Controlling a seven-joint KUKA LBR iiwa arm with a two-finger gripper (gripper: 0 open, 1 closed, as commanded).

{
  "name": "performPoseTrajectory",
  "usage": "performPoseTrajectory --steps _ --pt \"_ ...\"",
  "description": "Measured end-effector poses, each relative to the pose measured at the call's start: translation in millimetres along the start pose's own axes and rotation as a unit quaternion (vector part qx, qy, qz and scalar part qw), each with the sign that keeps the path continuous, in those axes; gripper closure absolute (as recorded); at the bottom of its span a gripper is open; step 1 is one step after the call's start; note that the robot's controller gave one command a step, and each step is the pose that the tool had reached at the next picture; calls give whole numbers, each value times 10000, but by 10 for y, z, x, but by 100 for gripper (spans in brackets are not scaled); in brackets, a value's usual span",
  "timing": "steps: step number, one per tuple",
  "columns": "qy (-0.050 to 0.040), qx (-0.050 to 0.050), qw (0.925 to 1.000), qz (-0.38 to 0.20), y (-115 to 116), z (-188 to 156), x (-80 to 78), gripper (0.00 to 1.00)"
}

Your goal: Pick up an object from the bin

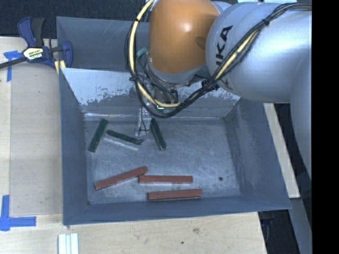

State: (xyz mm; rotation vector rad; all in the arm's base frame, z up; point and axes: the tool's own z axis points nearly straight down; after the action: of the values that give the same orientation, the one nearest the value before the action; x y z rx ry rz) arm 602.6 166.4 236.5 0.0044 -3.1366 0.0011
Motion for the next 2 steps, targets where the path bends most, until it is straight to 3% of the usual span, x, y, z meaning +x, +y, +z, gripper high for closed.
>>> performPoseTrajectory --steps 1,2 --pt "-98 -21 9999 132 55 214 -25 0" --pt "-55 -17 9990 436 254 1154 37 0"
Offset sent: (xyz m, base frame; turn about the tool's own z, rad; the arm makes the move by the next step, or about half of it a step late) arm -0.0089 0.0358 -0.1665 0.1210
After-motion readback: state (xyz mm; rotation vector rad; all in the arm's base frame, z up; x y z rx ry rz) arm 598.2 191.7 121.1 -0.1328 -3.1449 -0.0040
